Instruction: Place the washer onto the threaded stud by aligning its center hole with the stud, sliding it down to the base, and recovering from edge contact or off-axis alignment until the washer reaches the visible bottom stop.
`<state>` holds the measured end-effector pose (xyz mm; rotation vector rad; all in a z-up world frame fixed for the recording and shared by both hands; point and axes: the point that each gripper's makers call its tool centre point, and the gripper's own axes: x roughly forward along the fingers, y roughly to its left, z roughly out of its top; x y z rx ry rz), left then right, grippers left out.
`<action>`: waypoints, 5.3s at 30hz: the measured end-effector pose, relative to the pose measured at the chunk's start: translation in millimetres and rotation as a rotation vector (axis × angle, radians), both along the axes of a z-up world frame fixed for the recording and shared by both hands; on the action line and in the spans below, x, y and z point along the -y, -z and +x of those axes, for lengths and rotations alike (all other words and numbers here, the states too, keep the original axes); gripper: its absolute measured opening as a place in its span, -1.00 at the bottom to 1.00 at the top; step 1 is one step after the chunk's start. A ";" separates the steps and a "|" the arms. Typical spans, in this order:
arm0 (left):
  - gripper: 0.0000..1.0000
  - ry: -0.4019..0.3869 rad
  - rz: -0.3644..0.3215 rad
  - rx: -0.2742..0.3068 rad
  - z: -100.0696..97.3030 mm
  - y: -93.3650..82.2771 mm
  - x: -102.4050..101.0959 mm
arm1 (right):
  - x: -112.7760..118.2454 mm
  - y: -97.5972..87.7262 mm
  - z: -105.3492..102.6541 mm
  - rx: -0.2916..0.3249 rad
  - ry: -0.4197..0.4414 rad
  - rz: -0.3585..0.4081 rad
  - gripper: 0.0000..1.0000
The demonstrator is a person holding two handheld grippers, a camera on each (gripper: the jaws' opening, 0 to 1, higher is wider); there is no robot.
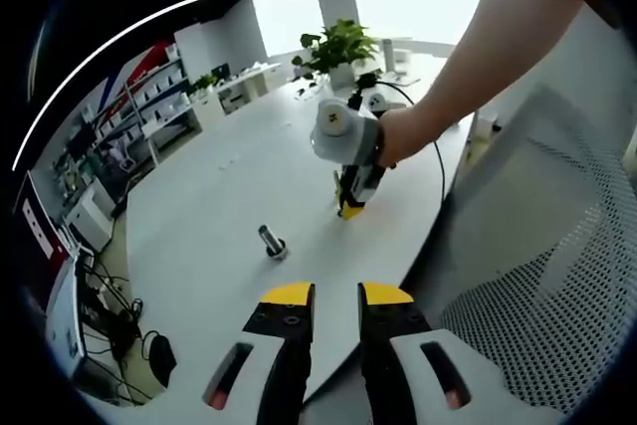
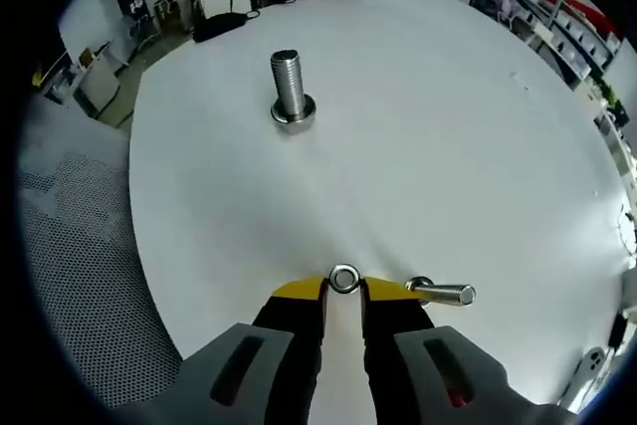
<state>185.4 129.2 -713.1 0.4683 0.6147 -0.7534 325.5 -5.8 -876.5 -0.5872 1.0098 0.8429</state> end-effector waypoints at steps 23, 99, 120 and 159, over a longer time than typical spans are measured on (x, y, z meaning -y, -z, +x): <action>-0.71 0.010 0.019 -0.021 -2.1 5.3 1.3 | 2.8 2.1 -22.9 -0.146 -0.167 -0.167 -0.68; -0.71 -0.023 0.012 -0.010 2.0 2.9 -5.8 | -49.9 4.0 11.9 -0.173 -0.226 -0.278 -0.70; -0.71 -0.029 0.015 -0.008 3.5 3.2 -6.8 | -45.4 3.0 9.3 -0.142 -0.223 -0.218 -0.71; -0.70 -0.030 0.023 -0.023 1.7 5.9 -6.9 | 39.4 2.5 -37.2 -0.124 -0.333 -0.151 -0.64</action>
